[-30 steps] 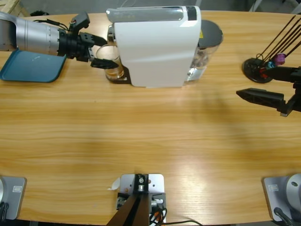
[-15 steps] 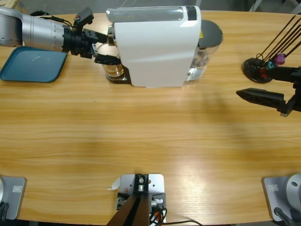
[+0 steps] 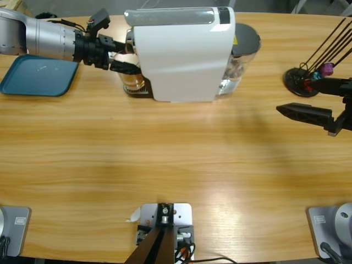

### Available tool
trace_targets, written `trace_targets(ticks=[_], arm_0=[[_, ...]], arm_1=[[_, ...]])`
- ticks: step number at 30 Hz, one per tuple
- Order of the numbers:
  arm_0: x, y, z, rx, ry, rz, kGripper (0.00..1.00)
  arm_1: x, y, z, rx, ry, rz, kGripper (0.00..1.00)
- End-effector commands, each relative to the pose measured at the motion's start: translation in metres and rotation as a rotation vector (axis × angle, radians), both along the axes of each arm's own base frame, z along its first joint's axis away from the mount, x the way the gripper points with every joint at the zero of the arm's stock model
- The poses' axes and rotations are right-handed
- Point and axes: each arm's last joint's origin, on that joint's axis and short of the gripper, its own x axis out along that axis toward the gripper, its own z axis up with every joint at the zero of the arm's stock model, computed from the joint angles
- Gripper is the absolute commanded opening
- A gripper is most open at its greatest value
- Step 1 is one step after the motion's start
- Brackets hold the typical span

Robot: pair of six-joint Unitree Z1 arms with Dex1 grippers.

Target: Pour coffee

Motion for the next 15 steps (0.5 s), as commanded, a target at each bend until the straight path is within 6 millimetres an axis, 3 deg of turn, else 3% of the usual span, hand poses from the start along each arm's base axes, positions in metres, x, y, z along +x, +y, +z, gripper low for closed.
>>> trace_targets(ticks=[1,15], arm_0=[[-0.007,-0.003,-0.02,0.014,0.053,-0.027,0.0],[-0.025,0.034,0.017,0.072,-0.024,0.121,0.0]], arm_1=[[0.0,0.0,-0.013,-0.016,0.045,-0.006,1.0],[-0.002,-0.001,-0.013,-0.013,0.04,-0.006,1.0]])
